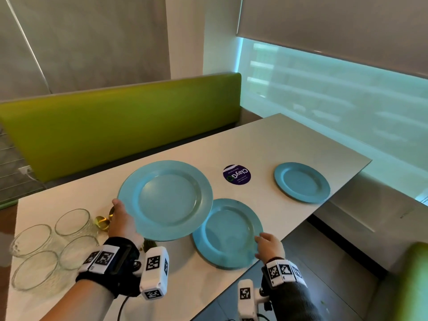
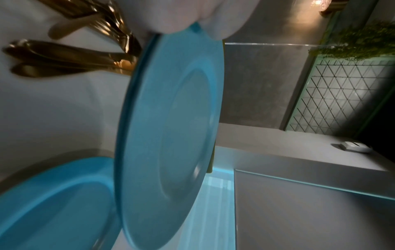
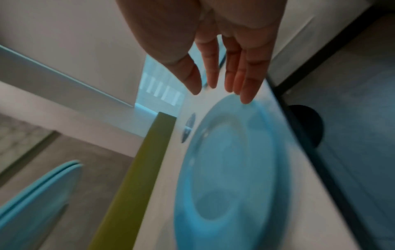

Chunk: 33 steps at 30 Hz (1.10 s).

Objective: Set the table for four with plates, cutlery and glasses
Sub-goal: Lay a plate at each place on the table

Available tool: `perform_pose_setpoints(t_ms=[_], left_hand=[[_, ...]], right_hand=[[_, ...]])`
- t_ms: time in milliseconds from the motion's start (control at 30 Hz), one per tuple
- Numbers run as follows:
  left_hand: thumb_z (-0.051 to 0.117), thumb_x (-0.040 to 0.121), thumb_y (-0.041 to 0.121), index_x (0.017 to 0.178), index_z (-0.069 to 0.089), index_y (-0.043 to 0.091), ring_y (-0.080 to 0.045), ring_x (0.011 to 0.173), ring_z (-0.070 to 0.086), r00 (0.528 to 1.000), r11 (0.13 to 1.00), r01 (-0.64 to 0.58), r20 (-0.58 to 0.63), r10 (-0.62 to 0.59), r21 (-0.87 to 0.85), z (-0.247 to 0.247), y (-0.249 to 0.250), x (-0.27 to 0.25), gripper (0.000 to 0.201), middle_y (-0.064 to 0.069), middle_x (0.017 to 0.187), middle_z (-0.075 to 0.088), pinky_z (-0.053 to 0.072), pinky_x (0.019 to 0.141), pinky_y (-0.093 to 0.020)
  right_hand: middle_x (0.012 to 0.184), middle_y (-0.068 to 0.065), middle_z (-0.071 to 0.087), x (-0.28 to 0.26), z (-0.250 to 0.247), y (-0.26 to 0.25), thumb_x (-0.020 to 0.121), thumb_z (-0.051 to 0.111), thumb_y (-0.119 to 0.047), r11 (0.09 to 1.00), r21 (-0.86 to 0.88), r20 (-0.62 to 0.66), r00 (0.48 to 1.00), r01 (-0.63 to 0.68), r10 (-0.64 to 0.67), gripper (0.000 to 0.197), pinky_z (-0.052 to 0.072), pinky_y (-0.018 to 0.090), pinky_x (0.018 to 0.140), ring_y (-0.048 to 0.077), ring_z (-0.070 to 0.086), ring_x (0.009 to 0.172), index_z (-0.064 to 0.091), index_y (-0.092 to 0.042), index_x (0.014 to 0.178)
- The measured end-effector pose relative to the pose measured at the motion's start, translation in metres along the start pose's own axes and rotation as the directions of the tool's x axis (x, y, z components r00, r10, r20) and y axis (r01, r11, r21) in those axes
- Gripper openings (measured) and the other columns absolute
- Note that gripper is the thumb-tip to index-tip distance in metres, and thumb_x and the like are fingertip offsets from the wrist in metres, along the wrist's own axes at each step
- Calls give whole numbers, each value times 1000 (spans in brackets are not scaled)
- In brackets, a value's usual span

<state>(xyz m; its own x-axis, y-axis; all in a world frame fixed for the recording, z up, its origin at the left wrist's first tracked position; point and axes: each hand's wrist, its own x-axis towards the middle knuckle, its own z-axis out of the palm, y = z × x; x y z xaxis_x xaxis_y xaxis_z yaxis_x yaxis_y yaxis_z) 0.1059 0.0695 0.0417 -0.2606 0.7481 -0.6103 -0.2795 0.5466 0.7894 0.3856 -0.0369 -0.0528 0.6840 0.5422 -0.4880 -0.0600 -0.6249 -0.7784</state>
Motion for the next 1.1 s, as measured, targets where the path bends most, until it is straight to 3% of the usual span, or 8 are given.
perform_pose_setpoints(t_ms=[67,167,333,467,567,733,933,1100], left_hand=[[24,92,61,140,38,24,-29,119,56,999,1000,-19,47,20,-11,7,2,-1,62,-3,136,54,48,81,-34],[24,94,57,144,31,20,-30,127,48,989,998,-65,131,68,-22,20,8,-6,62,-8,142,46,44,101,-42],[28,89,65,112,54,28,-30,99,63,975,991,-43,212,70,-129,53,13,-11,51,-5,109,67,50,90,-52],[27,92,61,132,47,24,-30,98,59,986,992,-53,151,69,-111,95,21,-6,58,-5,120,60,53,80,-41],[22,95,57,137,43,22,-27,95,54,990,994,-87,109,94,-68,128,28,-1,59,-8,124,58,48,61,-28],[23,95,56,138,43,17,-31,115,55,998,989,-39,39,45,-139,180,42,27,61,-5,133,55,46,84,-34],[23,97,53,140,38,11,-29,123,49,998,979,-52,-37,46,-197,231,58,51,62,-7,127,52,42,94,-36],[26,95,54,139,41,19,-28,121,52,989,973,-56,-143,23,-226,244,72,77,58,-6,138,51,43,87,-34]], right_hand=[[75,5,58,-14,0,-32,91,54,-9,991,91,59,993,101,-107,13,51,32,59,19,54,62,58,-14,102],[73,3,57,-27,3,-82,92,53,-11,950,123,102,949,287,-299,6,45,26,51,16,50,56,58,-13,93],[80,1,62,-16,5,-140,91,55,-22,896,24,142,885,444,-443,7,54,36,66,19,56,65,60,-20,88],[94,8,71,13,7,-166,88,58,-24,869,-148,173,877,473,-448,18,53,46,86,29,66,86,70,-17,100],[98,7,72,43,6,-183,85,61,-23,865,-181,132,883,468,-450,22,52,42,87,30,66,94,71,-16,102],[88,0,62,97,14,-218,92,53,-27,896,-57,102,895,441,-434,20,40,23,73,20,58,86,62,-14,105],[95,11,59,156,36,-252,98,39,-25,944,180,225,923,277,-313,30,46,35,73,25,56,85,54,-2,109],[94,20,60,211,35,-276,98,37,-21,939,325,209,959,115,-190,26,53,52,82,32,56,86,51,-12,79]])
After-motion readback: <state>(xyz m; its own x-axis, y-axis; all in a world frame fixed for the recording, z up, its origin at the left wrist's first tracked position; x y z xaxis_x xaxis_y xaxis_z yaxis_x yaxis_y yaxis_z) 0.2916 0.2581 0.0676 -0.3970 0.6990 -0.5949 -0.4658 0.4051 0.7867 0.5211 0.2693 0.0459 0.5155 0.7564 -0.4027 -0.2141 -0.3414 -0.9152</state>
